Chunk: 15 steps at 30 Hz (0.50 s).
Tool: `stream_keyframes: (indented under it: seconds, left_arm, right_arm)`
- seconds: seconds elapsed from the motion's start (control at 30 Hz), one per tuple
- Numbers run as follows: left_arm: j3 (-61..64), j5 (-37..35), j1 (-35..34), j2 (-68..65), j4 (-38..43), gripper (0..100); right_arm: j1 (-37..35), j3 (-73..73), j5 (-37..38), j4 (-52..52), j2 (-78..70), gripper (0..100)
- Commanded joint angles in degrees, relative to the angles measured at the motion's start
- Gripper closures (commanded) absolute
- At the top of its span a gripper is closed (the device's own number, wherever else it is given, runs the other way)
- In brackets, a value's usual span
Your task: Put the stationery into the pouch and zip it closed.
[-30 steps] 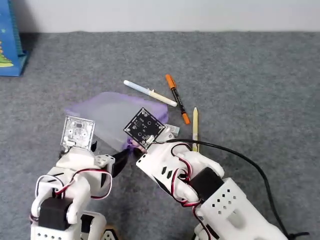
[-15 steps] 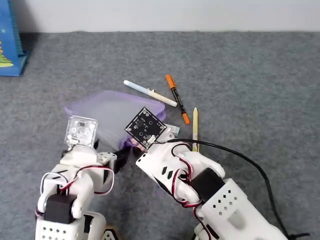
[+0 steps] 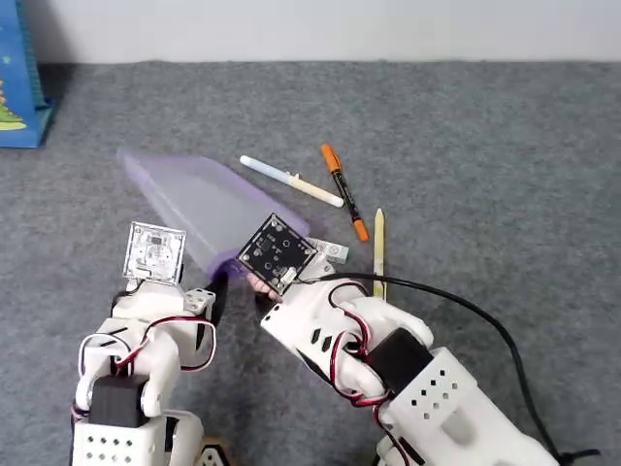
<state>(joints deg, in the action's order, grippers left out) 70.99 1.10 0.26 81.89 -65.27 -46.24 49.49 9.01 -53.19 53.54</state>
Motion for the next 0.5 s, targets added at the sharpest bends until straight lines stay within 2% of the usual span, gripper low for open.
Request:
stream_keyframes:
  seconds: [0.0, 0.17, 0.37, 0.47]
  left_arm:
    - [-0.31, 0.88, -0.53, 0.09, 2.55, 89]
    - [-0.4, 1.05, -0.62, 0.09, 2.64, 99]
    - [-0.48, 0.79, -0.7, 0.09, 2.64, 99]
    - [-0.48, 0.62, -3.08, 0.09, 2.73, 99]
  right_arm:
    - [-1.63, -0.44, -0.53, -0.31, 1.19, 99.1]
    - [-1.63, 0.35, -0.35, -0.31, 1.54, 99.1]
    - [-1.27, 0.44, -0.09, -1.19, 1.71, 99.1]
    - [-0.48, 0.35, -0.09, -1.89, 1.71, 99.1]
